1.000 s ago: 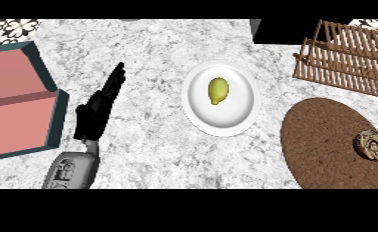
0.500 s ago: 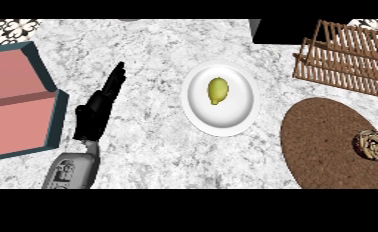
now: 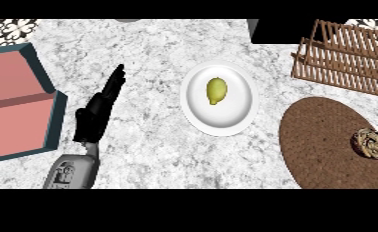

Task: Pick the bell pepper from the placemat and place it in the tiered shelf

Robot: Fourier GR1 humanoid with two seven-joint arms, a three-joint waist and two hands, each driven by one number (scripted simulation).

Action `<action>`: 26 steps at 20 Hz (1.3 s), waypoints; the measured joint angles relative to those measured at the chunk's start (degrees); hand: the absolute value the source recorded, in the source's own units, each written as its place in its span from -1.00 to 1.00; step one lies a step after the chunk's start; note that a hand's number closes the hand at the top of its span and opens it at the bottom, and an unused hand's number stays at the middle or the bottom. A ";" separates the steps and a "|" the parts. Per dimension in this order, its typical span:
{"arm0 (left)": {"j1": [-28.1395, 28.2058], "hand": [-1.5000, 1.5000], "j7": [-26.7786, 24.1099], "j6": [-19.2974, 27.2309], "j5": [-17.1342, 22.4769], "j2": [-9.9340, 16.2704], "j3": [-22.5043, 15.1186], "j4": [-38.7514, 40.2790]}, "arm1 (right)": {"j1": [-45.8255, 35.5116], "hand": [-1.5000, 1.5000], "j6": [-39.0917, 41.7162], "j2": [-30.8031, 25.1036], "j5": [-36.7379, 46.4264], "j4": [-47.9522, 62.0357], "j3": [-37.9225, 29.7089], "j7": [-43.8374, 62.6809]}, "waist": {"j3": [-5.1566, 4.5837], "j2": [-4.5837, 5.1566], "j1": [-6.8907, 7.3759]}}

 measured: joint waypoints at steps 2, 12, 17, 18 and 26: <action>0.41 0.00 -0.25 -0.43 0.32 0.60 0.56 0.16 | 0.77 -1.00 0.73 0.16 -2.54 -1.35 -0.77 -0.69 | -0.02 -0.02 -0.04; 1.50 0.00 0.25 -0.21 -0.18 0.39 0.12 -1.28 | -1.07 -1.00 5.93 -2.66 -11.92 -6.71 -3.31 0.38 | -0.01 -0.04 -0.01; 0.99 0.00 0.45 0.25 -0.44 0.16 0.22 -0.82 | -1.99 -1.00 3.93 -5.27 -15.84 -9.92 -8.10 3.31 | -0.04 -0.13 -0.39; 0.60 0.00 0.71 0.20 -0.33 0.34 0.48 -0.78 | -1.70 -1.00 3.97 -6.17 -15.97 -11.15 -8.63 5.07 | -0.03 -0.17 -0.54; 2.04 0.00 1.40 0.29 0.14 0.65 1.12 -2.32 | 8.40 -1.00 14.61 -16.18 -21.66 -15.67 -18.46 16.56 | -0.04 -0.47 -1.80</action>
